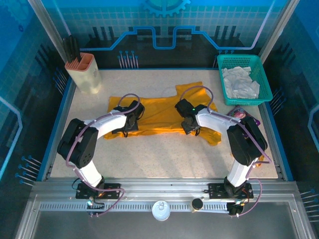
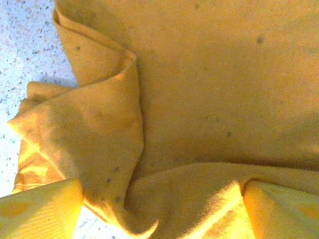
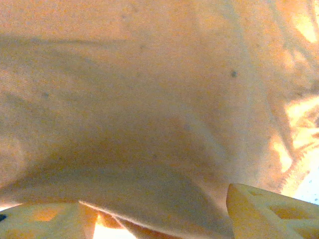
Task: Fold and stack the t-shirts
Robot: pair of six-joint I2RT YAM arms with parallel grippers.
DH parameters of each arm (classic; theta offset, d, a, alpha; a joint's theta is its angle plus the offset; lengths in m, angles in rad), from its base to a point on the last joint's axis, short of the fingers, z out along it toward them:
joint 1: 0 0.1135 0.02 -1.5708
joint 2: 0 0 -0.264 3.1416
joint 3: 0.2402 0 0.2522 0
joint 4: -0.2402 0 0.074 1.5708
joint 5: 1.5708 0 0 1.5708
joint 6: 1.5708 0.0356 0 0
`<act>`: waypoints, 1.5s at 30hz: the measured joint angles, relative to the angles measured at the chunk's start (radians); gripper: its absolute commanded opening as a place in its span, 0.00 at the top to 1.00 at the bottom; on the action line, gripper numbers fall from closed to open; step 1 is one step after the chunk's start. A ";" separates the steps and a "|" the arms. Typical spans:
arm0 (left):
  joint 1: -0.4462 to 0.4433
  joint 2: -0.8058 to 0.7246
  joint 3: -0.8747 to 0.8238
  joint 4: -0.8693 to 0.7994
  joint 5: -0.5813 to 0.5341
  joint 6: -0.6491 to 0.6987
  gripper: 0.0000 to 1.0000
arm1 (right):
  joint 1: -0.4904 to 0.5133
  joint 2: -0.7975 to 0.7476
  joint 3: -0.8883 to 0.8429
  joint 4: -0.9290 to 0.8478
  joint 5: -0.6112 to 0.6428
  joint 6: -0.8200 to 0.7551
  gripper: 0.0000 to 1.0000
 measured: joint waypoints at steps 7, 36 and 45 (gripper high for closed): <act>0.004 0.006 0.001 0.058 -0.013 0.012 0.89 | -0.004 0.056 0.031 0.015 -0.009 -0.057 1.00; 0.155 0.244 0.386 0.121 0.004 0.235 0.79 | -0.223 0.381 0.679 -0.280 -0.250 -0.257 0.52; 0.079 -0.088 0.217 0.088 0.062 0.216 0.38 | -0.064 0.069 0.341 -0.217 -0.258 -0.165 0.57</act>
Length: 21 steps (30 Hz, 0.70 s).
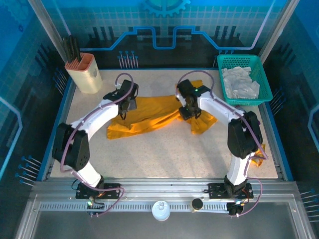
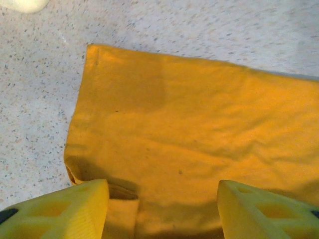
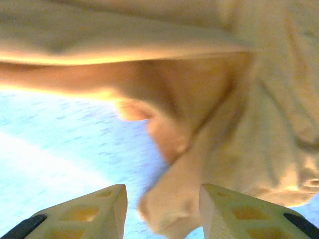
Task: Fold and stack the t-shirts
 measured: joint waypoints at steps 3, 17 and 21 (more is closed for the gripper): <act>-0.010 -0.061 -0.045 -0.010 0.015 -0.018 0.37 | 0.058 -0.003 -0.027 0.029 -0.020 0.024 0.57; -0.010 -0.145 -0.162 -0.056 0.029 -0.072 0.35 | 0.050 0.281 0.109 0.079 -0.005 0.056 0.59; -0.010 -0.145 -0.170 -0.055 0.037 -0.072 0.35 | 0.050 0.293 0.127 0.084 0.006 0.060 0.61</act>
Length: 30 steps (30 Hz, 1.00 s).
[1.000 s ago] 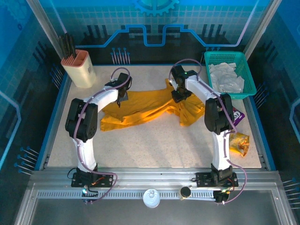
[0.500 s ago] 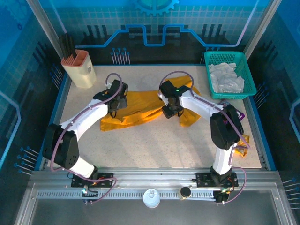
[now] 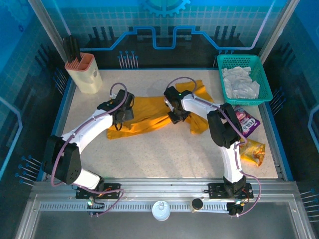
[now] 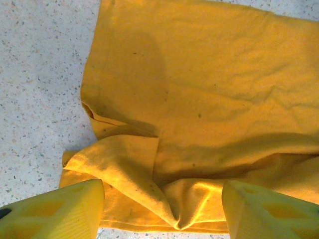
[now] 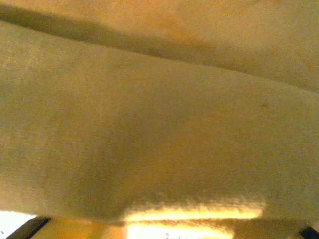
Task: Fold and stack the t-shirts
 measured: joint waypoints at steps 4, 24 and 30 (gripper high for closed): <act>0.000 0.000 -0.003 0.000 0.006 0.000 0.35 | -0.002 0.019 0.003 0.002 0.007 0.002 0.75; 0.000 0.000 -0.006 -0.111 0.015 -0.024 0.34 | 0.116 -0.455 -0.410 -0.106 -0.139 0.070 1.00; 0.016 0.010 -0.005 -0.229 0.014 -0.045 0.34 | 0.219 -0.610 -0.502 -0.195 -0.195 0.124 1.00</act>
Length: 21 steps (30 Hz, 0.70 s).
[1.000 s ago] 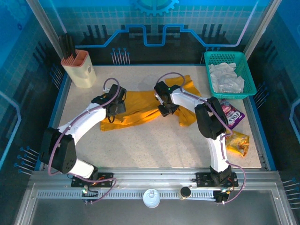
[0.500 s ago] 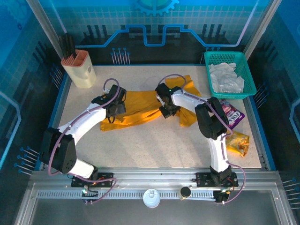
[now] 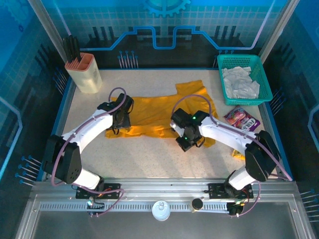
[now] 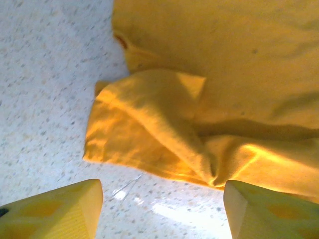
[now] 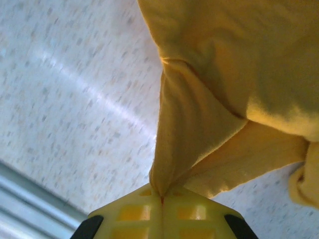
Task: Fold and stack the t-shirts
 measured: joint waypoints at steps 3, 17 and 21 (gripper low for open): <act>0.055 0.003 -0.011 -0.031 0.008 -0.012 0.39 | 0.043 -0.055 -0.022 -0.023 -0.033 0.034 1.00; 0.361 -0.014 -0.211 0.075 0.134 -0.061 0.55 | 0.077 -0.143 -0.201 0.040 -0.148 0.132 1.00; 0.362 -0.012 -0.218 0.135 0.194 -0.072 0.56 | 0.077 -0.143 -0.208 0.067 -0.158 0.134 1.00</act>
